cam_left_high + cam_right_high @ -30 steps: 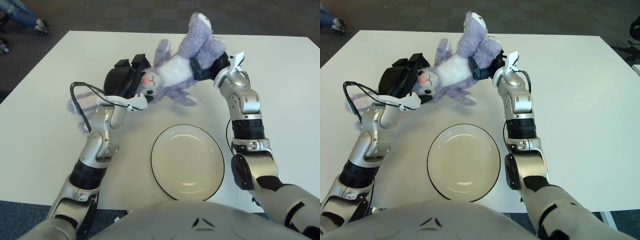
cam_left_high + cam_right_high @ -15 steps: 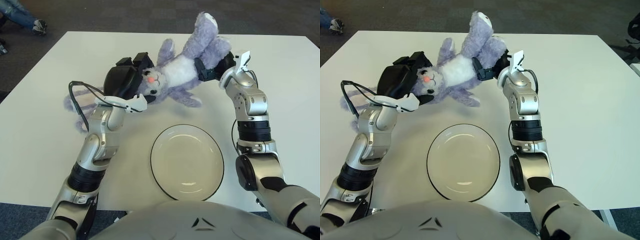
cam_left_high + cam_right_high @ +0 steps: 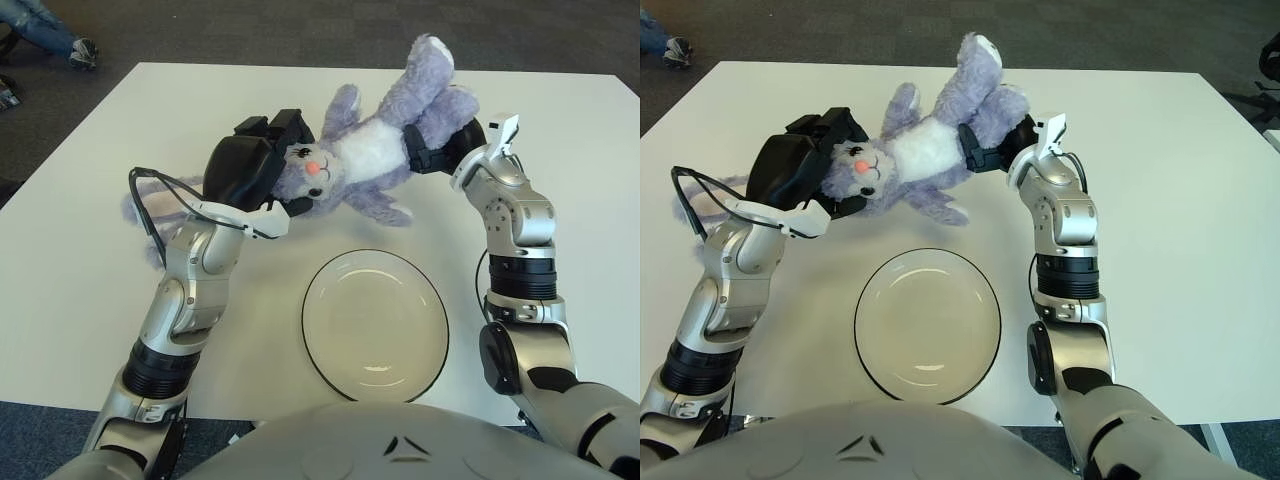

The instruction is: Put the doll into the plate.

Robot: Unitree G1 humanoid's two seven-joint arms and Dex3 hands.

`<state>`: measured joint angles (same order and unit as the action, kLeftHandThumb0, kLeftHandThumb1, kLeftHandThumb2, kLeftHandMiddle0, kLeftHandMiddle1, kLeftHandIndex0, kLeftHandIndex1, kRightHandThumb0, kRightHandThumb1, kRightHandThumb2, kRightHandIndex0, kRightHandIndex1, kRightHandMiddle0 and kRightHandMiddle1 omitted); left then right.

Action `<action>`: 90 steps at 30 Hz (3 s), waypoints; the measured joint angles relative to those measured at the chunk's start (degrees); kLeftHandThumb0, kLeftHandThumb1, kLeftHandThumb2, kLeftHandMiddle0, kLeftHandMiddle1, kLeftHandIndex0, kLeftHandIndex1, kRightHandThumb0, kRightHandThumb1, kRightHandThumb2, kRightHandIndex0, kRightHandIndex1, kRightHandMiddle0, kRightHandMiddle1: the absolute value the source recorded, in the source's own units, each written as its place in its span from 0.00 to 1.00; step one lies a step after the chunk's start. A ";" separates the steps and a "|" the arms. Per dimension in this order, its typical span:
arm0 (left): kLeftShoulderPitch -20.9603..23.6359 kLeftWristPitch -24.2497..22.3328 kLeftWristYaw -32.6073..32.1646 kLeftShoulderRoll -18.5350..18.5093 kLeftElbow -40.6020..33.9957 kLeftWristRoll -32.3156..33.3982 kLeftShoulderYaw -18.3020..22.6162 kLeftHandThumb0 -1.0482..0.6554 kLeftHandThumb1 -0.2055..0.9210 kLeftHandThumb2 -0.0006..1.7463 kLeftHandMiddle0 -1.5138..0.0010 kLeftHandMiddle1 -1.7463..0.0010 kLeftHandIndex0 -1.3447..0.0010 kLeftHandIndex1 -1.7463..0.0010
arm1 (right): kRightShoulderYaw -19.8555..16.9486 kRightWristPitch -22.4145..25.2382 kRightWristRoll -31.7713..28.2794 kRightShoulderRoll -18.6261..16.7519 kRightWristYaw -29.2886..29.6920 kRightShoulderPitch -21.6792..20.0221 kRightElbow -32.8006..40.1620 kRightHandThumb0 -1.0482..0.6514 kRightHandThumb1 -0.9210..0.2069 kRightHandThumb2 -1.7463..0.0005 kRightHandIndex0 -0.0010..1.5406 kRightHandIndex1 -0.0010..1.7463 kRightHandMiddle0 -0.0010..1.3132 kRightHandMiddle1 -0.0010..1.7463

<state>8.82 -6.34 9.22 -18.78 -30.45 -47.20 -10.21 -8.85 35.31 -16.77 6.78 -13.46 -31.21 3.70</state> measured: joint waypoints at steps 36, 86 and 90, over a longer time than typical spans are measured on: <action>-7.79 3.35 1.92 0.72 -9.85 1.70 4.31 0.62 0.26 0.90 0.53 0.00 0.54 0.00 | -4.50 3.16 -8.60 7.69 -3.90 13.25 13.13 0.61 0.77 0.17 0.49 1.00 0.69 0.71; -14.09 0.63 13.16 0.92 -17.07 9.71 4.18 0.61 0.27 0.88 0.53 0.00 0.52 0.05 | -6.77 8.55 -13.30 12.81 -3.05 30.82 30.64 0.61 0.81 0.12 0.53 1.00 0.64 0.77; -14.09 0.60 13.69 0.64 -17.06 10.60 4.41 0.61 0.27 0.89 0.53 0.00 0.52 0.04 | -7.57 7.39 -13.40 13.77 -4.55 32.26 30.68 0.61 0.82 0.10 0.55 1.00 0.61 0.81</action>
<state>-5.26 -5.73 22.92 -18.14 -47.51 -36.60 -5.80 -16.42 42.70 -30.16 20.55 -18.01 1.05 34.38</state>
